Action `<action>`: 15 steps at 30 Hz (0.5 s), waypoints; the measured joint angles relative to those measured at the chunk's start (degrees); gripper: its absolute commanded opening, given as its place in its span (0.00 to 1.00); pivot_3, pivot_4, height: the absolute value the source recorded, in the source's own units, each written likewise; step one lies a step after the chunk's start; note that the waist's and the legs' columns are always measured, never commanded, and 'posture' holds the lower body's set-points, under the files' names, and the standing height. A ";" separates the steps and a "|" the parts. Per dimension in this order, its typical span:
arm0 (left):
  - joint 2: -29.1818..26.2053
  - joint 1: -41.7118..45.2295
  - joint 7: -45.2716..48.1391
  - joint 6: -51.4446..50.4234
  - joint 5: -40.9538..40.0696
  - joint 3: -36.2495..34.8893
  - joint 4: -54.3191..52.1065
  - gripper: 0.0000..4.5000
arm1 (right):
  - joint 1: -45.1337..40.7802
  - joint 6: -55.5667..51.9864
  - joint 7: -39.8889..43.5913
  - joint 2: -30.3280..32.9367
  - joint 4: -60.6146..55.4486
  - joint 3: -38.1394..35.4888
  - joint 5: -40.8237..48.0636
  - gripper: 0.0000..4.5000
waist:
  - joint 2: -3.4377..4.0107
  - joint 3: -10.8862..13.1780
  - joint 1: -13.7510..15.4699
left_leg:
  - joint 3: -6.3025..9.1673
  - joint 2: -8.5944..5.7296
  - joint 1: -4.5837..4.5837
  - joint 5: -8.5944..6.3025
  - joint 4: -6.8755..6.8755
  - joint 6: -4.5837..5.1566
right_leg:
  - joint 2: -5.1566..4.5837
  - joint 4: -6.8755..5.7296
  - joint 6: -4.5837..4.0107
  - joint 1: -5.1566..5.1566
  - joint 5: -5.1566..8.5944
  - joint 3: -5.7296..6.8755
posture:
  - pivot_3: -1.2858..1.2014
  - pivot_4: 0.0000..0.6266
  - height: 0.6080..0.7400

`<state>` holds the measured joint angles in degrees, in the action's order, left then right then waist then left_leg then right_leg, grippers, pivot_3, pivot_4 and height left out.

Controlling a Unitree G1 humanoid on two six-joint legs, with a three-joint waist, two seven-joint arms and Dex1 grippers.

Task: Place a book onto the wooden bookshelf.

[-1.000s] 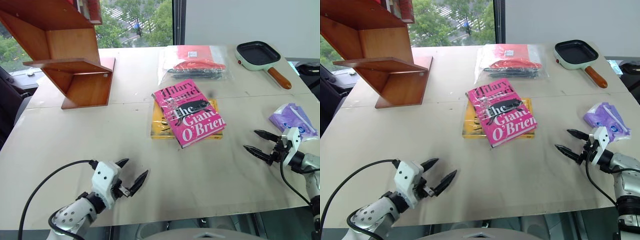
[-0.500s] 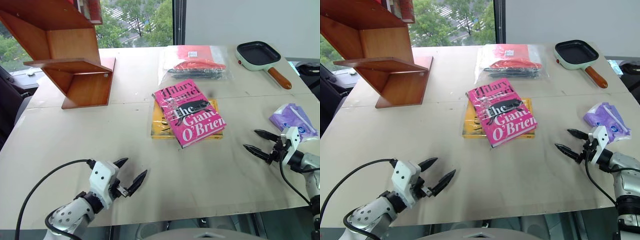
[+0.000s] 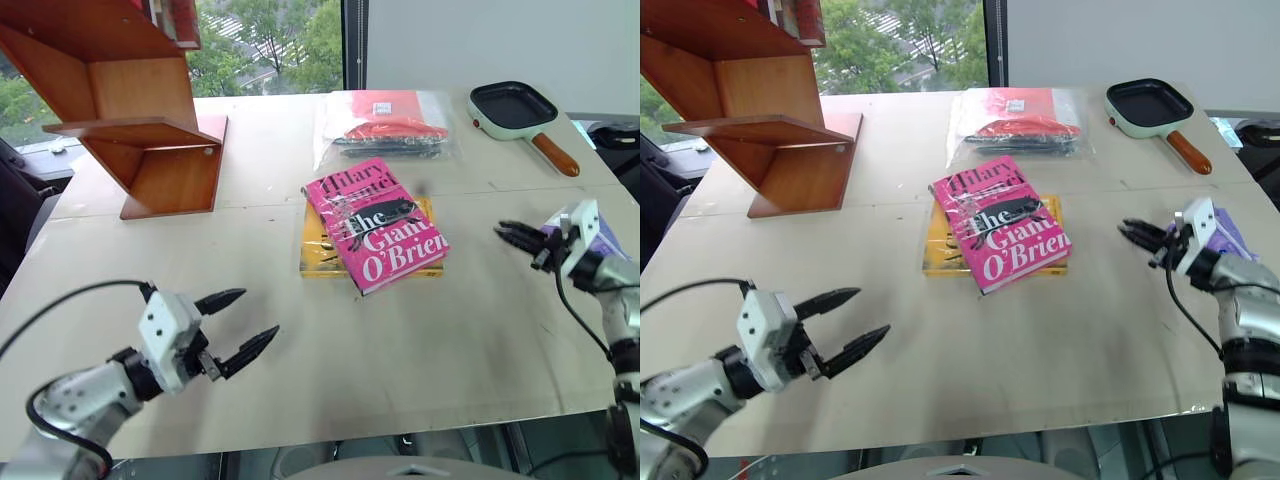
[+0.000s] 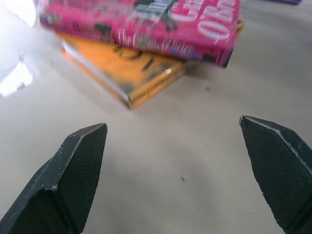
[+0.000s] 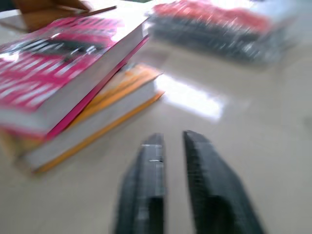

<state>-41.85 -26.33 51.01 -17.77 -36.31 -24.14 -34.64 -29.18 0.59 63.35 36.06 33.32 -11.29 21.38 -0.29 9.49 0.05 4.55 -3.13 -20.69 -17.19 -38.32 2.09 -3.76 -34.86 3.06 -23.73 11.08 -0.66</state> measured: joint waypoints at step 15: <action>-6.62 1.71 6.79 -4.66 -5.70 -12.04 0.16 1.00 | -26.28 8.41 1.39 -11.80 28.70 10.38 -12.35 0.02 | 0.00 0.17 -1.57 | -0.14 0.00 -0.70 0.02 0.16 -0.11 | -0.18 0.04 0.13 -0.84 -0.15 -0.20 | 0.52 0.24 1.00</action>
<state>-48.47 -24.62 57.80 -22.43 -42.01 -36.18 -34.49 -55.46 9.00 64.74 24.26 62.03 -0.91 9.03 -0.28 9.66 -1.51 4.40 -3.13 -21.38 -17.18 -38.16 1.98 -3.94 -34.82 3.19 -24.56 10.92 -0.86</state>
